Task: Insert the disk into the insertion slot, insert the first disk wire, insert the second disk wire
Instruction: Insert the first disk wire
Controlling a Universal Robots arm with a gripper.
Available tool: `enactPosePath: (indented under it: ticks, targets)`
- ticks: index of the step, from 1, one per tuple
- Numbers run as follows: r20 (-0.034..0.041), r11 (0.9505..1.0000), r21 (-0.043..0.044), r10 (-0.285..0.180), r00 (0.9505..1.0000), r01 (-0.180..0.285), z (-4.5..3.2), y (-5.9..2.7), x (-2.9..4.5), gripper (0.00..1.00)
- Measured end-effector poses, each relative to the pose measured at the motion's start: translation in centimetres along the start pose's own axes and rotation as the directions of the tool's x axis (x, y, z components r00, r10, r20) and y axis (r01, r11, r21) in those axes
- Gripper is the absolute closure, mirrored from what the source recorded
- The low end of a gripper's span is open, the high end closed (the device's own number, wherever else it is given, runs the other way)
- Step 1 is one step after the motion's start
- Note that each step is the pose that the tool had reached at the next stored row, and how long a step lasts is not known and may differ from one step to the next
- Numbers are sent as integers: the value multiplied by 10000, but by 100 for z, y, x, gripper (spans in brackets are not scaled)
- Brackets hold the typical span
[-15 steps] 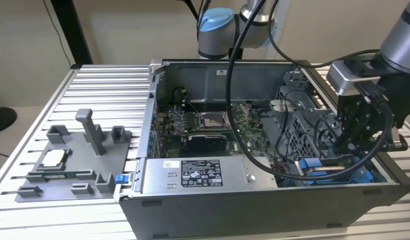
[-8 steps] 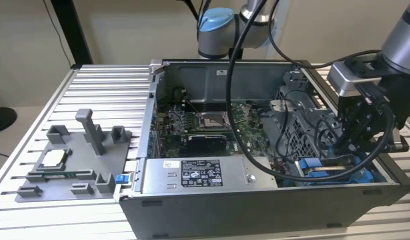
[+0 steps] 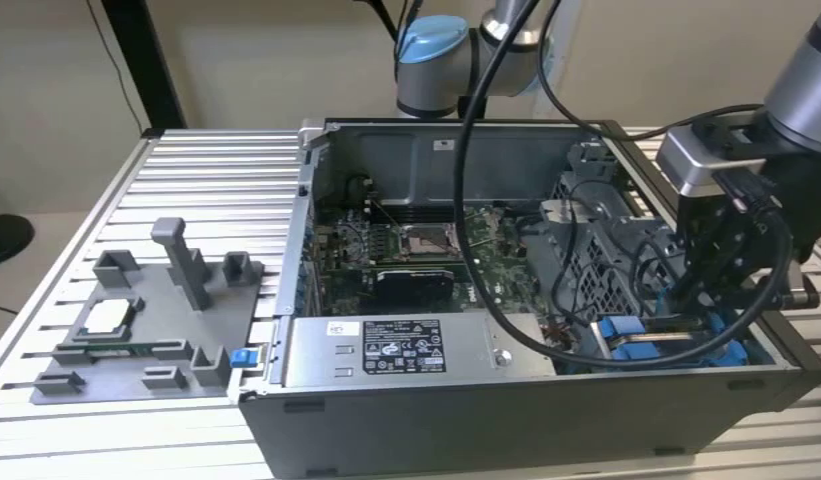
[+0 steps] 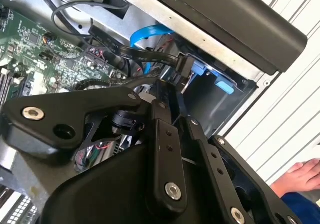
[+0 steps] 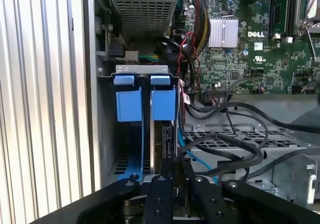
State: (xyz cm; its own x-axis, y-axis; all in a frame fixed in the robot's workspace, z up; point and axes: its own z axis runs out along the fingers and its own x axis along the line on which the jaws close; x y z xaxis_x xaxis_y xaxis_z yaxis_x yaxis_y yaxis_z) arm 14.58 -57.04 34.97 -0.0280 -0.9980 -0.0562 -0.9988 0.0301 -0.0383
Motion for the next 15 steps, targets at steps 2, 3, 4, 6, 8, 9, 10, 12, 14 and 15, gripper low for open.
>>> enactPosePath:
  ticks: [2, 3, 4, 6, 8, 9, 10, 12, 14, 15]
  targets:
    - [-9, 10000, -59, 4, 10000, -4, 2, -3, 14, 100]
    - [-11, 10000, -76, 6, 10000, -6, 5, -5, 23, 100]
    - [-13, 10000, -81, 7, 10000, -7, 7, -7, 31, 100]
    - [-14, 10000, -83, 9, 10000, -9, 16, -11, 41, 100]
    - [-18, 10000, -84, 7, 10000, -7, 24, -19, 41, 100]
    - [-17, 10000, -84, 10, 10000, -10, 28, -26, 42, 100]
    - [-18, 10000, -83, 13, 10000, -14, 31, -33, 42, 100]
    - [-17, 10000, -83, 17, 10000, -17, 40, -48, 41, 100]
    - [-18, 10000, -83, 19, 10000, -19, 45, -54, 41, 100]
    - [-18, 10000, -83, 20, 10000, -20, 46, -55, 41, 100]
